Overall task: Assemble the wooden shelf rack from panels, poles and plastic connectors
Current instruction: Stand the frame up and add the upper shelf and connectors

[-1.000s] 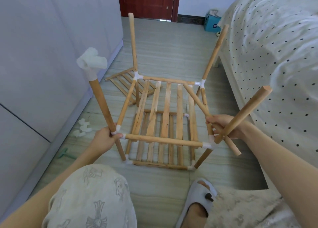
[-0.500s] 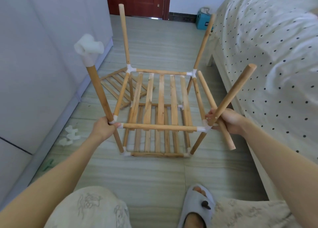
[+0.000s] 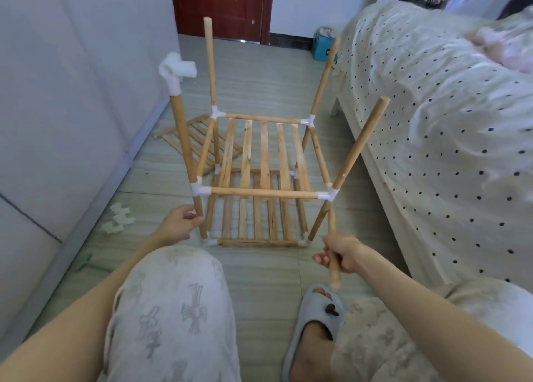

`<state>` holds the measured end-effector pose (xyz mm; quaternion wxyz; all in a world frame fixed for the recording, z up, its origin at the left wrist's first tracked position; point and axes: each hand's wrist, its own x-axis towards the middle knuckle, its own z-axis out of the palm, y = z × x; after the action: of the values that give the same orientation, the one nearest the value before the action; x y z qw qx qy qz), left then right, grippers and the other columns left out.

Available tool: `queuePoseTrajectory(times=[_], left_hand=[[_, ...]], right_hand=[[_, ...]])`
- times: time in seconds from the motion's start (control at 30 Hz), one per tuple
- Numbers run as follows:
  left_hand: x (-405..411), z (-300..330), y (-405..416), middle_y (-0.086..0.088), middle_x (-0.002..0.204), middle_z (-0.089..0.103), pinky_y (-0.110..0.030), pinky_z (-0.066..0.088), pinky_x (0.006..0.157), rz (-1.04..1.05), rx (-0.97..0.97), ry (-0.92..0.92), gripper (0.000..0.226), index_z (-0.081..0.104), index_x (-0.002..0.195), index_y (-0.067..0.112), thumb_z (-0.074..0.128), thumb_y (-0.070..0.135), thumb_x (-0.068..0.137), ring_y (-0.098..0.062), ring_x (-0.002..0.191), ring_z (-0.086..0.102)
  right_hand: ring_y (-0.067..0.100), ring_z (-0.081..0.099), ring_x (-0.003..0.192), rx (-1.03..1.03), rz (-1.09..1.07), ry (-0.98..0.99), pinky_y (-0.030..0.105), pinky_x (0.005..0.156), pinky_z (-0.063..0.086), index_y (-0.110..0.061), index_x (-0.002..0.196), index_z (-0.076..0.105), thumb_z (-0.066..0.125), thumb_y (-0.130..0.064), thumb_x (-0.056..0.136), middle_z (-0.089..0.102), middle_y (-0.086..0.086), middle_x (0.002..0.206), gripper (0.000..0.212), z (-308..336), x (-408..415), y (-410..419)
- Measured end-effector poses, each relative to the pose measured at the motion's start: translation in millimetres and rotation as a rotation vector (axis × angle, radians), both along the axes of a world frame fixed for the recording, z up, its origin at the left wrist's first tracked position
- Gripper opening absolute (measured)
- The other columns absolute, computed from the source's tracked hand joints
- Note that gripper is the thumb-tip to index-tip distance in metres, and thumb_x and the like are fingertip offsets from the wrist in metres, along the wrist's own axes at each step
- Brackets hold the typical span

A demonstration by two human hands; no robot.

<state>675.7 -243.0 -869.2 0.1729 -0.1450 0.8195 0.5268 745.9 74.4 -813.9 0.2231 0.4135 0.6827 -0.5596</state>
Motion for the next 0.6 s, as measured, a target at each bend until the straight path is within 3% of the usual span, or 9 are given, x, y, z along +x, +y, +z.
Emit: queuePoseTrajectory(times=[0.17,0.37,0.6], left_hand=[[17,18,-21,-0.005,0.112,0.050,-0.036,0.043,0.085,-0.032,0.058,-0.005,0.048,0.039,0.139,0.010,0.054,0.012,0.094,-0.023,0.102,0.050],[37,26,-63,-0.013,0.115,0.056,-0.035,0.045,0.084,0.018,0.032,-0.015,0.037,0.047,0.131,0.006,0.052,0.014,0.095,-0.024,0.098,0.055],[41,-13,-88,-0.005,0.105,0.065,-0.032,0.048,0.083,0.072,0.110,-0.189,0.033,0.054,0.119,0.008,0.045,0.032,0.098,-0.020,0.093,0.061]], right_hand=[[0.011,0.042,0.028,-0.147,0.068,-0.105,0.014,0.027,0.031,-0.009,0.078,0.038,0.031,-0.008,0.100,0.046,0.012,0.066,0.023,-7,22,-38],[0.009,0.040,0.039,-0.123,0.571,0.016,0.018,0.033,0.031,-0.006,0.100,0.048,0.045,-0.014,0.097,0.050,0.005,0.064,0.009,-3,5,-105],[0.012,0.038,0.049,-0.210,0.653,0.106,0.018,0.037,0.032,-0.004,0.097,0.050,0.040,-0.002,0.092,0.046,0.006,0.069,0.012,-27,-41,-205]])
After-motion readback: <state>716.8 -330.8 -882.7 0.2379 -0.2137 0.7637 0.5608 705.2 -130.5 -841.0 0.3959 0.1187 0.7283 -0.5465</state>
